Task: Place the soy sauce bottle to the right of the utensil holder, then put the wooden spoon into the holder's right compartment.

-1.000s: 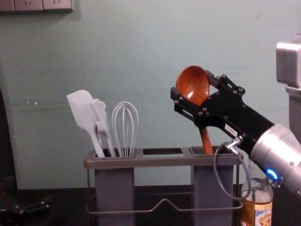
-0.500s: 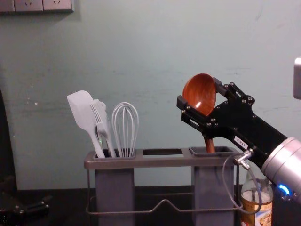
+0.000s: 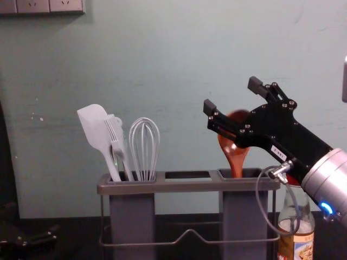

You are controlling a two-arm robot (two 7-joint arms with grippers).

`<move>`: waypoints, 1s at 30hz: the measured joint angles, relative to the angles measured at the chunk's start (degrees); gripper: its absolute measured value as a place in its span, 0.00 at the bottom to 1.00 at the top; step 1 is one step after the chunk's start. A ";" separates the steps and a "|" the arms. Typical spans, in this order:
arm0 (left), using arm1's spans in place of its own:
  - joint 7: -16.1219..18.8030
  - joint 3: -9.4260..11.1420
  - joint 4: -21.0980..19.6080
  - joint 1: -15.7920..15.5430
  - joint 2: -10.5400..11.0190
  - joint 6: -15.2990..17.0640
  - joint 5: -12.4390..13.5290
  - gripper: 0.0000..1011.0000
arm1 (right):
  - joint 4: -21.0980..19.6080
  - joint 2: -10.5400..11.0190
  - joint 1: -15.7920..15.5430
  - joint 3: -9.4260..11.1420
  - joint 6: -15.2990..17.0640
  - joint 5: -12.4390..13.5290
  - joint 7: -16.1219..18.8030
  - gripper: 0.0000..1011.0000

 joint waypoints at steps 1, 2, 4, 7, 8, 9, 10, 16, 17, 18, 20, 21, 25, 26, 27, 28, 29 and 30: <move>0.00 0.00 0.00 0.00 0.00 0.00 0.00 0.99 | -0.41 -0.09 -0.18 0.09 0.42 -0.17 -0.24 0.99; 0.00 0.00 0.00 0.00 0.00 0.00 0.00 0.99 | -0.53 -0.11 -0.23 0.12 0.56 -0.21 -0.27 0.99; 0.00 0.00 0.00 0.00 0.00 0.00 0.00 0.99 | -0.78 -0.17 -0.34 0.19 0.82 -0.22 -0.34 0.99; 0.00 0.00 0.00 0.00 0.00 0.00 0.00 0.99 | -1.14 -0.23 -0.51 0.24 1.35 -0.22 -0.54 0.99; 0.00 0.00 0.00 0.00 0.00 0.00 0.00 0.99 | -1.22 -0.24 -0.56 0.25 1.49 -0.21 -0.54 0.99; 0.00 0.00 0.00 0.01 0.00 0.00 0.00 0.99 | -1.39 -0.24 -0.66 0.25 1.69 -0.19 -0.54 0.99; 0.00 0.00 0.00 0.00 0.00 0.00 0.00 0.99 | -1.49 -0.24 -0.70 0.26 1.76 -0.17 -0.54 0.99; 0.00 0.00 0.00 0.00 0.00 0.00 0.00 0.99 | -1.88 -0.23 -0.83 0.28 2.10 0.11 -0.52 0.99; 0.00 0.00 0.00 0.00 0.00 0.00 0.00 0.99 | -1.90 -0.23 -0.84 0.27 2.10 0.15 -0.51 0.99; 0.00 0.00 0.00 0.00 0.00 0.00 0.00 0.99 | -1.98 -0.22 -0.90 0.28 2.12 0.21 -0.47 0.99; 0.00 0.00 0.00 0.00 0.00 0.00 0.00 0.99 | -2.13 -0.23 -0.96 0.28 2.14 0.47 -0.36 0.99; 0.00 0.00 0.00 0.00 0.00 0.00 0.00 0.99 | -2.20 -0.23 -1.00 0.29 2.14 0.59 -0.34 0.99; 0.00 0.00 0.00 0.00 0.00 0.00 0.00 0.99 | -3.31 -0.16 -1.43 0.44 2.56 0.80 -0.30 0.99; 0.00 0.00 0.00 0.00 0.00 0.00 0.00 0.99 | -3.67 -0.12 -1.57 0.48 2.60 0.87 -0.29 0.99; 0.00 0.00 0.00 0.00 0.00 0.00 0.00 0.99 | -4.03 -0.09 -1.70 0.53 2.63 0.95 -0.29 0.99; 0.00 0.00 0.00 0.00 0.00 0.00 0.00 0.99 | -4.99 0.05 -2.04 0.68 2.76 1.03 -0.31 0.99; 0.00 0.00 0.00 0.00 0.00 0.00 0.00 0.99 | -5.53 0.16 -2.26 0.77 2.84 1.06 -0.31 0.99; 0.00 0.00 0.00 0.00 0.00 0.00 0.00 0.99 | -6.88 0.40 -2.82 1.00 3.03 1.23 -0.33 0.99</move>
